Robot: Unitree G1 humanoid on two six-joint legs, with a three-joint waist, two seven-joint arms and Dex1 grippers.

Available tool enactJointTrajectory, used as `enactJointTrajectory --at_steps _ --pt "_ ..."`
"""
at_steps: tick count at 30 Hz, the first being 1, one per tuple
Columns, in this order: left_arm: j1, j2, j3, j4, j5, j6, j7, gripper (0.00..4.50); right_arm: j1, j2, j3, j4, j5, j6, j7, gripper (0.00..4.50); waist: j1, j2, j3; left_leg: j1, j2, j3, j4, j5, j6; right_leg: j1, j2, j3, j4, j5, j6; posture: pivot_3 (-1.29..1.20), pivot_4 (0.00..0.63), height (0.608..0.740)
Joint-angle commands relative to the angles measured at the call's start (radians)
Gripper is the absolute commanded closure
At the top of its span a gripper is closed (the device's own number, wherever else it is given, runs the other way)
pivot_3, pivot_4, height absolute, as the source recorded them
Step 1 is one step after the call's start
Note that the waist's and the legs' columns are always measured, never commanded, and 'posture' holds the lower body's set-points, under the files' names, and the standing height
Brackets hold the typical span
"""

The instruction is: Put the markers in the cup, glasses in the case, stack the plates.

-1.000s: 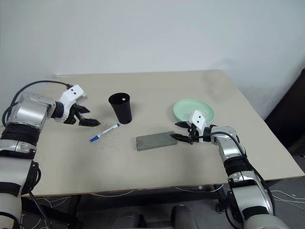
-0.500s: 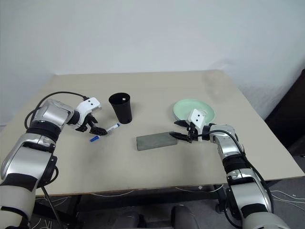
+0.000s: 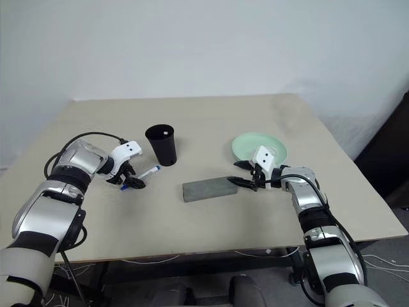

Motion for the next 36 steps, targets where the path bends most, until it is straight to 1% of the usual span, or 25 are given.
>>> enactJointTrajectory --at_steps 1,4,6,7,13,17,20,22,24,26,29,31,33,36 --pt "-0.037 0.004 0.006 0.006 0.015 -0.013 0.011 2.62 -0.021 0.0 -0.018 -0.014 0.01 -0.017 -0.006 1.5 0.0 0.0 0.0 0.0 0.0 0.0 0.0 0.0 0.0 0.0 0.0 0.0 0.0 0.0 0.0 0.0 0.0 0.732" --pt "-0.034 0.003 0.008 0.01 0.015 -0.016 0.014 3.59 -0.019 -0.001 -0.017 -0.014 0.01 -0.018 -0.006 1.5 0.0 0.0 0.0 0.001 0.0 0.0 0.0 0.0 0.0 0.0 0.0 0.0 0.0 0.0 0.0 0.0 0.0 0.732" --pt "-0.027 0.004 0.008 0.013 0.016 -0.019 0.018 4.31 -0.02 -0.001 -0.017 -0.013 0.01 -0.018 -0.007 1.5 -0.001 0.0 0.0 0.001 0.0 0.0 0.001 0.0 0.0 0.0 0.0 0.0 0.001 0.0 0.0 0.0 0.0 0.732" --pt "-0.023 0.004 0.008 0.014 0.016 -0.021 0.021 4.44 -0.021 -0.001 -0.018 -0.013 0.01 -0.019 -0.008 1.5 -0.001 0.0 0.0 0.001 0.0 0.0 0.001 0.0 0.0 0.001 0.0 0.0 0.001 0.0 0.0 0.0 0.0 0.732" --pt "-0.013 0.005 0.012 0.008 0.01 -0.026 0.017 4.44 -0.025 -0.004 -0.019 -0.01 0.01 -0.02 -0.008 1.5 0.0 0.0 0.0 0.001 0.0 0.0 0.001 0.0 0.0 0.001 0.0 0.0 0.001 0.0 0.0 0.0 0.0 0.732" --pt "-0.007 0.009 0.046 -0.054 -0.043 -0.04 -0.063 4.44 -0.026 -0.005 -0.018 -0.01 0.01 -0.02 -0.007 1.5 -0.001 0.0 0.0 0.001 0.0 0.0 0.001 0.0 0.0 0.001 0.0 0.0 0.001 0.0 0.0 0.0 0.0 0.732" --pt "0.028 0.02 0.096 -0.199 -0.126 -0.042 -0.19 4.44 -0.028 -0.006 -0.018 -0.007 0.009 -0.021 -0.005 1.5 0.0 0.0 0.0 -0.001 0.0 0.0 0.001 0.0 0.0 0.0 0.0 0.0 0.0 0.0 0.0 0.0 0.0 0.732" --pt "0.081 0.036 0.122 -0.359 -0.193 -0.033 -0.277 4.44 -0.03 -0.007 -0.018 -0.004 0.009 -0.021 -0.003 1.5 0.0 0.0 0.0 -0.002 0.0 0.0 0.001 0.0 0.0 -0.002 0.0 0.0 0.0 0.0 0.0 0.0 0.0 0.732" --pt "0.123 0.047 0.139 -0.479 -0.24 -0.008 -0.323 4.44 -0.033 -0.007 -0.017 0.0 0.008 -0.022 -0.002 1.5 -0.001 0.0 0.0 -0.003 0.0 0.0 0.001 0.0 0.0 -0.003 0.0 0.0 0.0 0.0 0.0 0.0 0.0 0.732" --pt "0.154 0.043 0.169 -0.58 -0.294 -0.001 -0.328 4.44 -0.039 -0.005 -0.016 0.005 0.008 -0.022 -0.002 1.5 -0.002 0.0 0.0 -0.003 0.0 0.0 0.001 0.0 0.001 -0.003 0.0 0.001 0.0 0.0 0.0 0.0 0.0 0.732" --pt "0.144 -0.004 0.228 -0.633 -0.349 0.011 -0.241 4.44 -0.044 -0.004 -0.016 0.011 0.008 -0.024 0.0 1.5 0.0 0.0 0.0 -0.002 0.0 0.0 0.001 0.0 0.001 -0.002 0.0 0.001 0.0 0.0 0.0 0.0 0.0 0.732" --pt "0.102 -0.062 0.3 -0.606 -0.393 0.009 -0.129 4.44 -0.043 -0.004 -0.015 0.012 0.008 -0.026 0.001 1.5 0.001 0.0 0.0 -0.001 0.0 -0.001 0.002 0.0 0.001 0.0 0.0 0.001 0.0 0.0 0.0 0.0 0.0 0.732" --pt "0.055 -0.114 0.373 -0.552 -0.421 -0.057 -0.002 4.44 -0.039 -0.004 -0.015 0.008 0.008 -0.026 0.001 1.5 0.001 0.0 0.0 0.001 0.0 -0.001 0.002 0.0 0.001 0.003 0.0 0.001 0.0 0.0 0.0 0.0 0.0 0.732" --pt "0.002 -0.155 0.427 -0.45 -0.418 -0.179 0.145 4.44 -0.033 -0.005 -0.015 0.001 0.009 -0.026 0.001 1.5 -0.001 0.0 0.0 0.003 0.0 -0.001 0.004 0.0 0.002 0.006 0.0 0.001 -0.001 0.0 0.0 0.0 0.0 0.732"
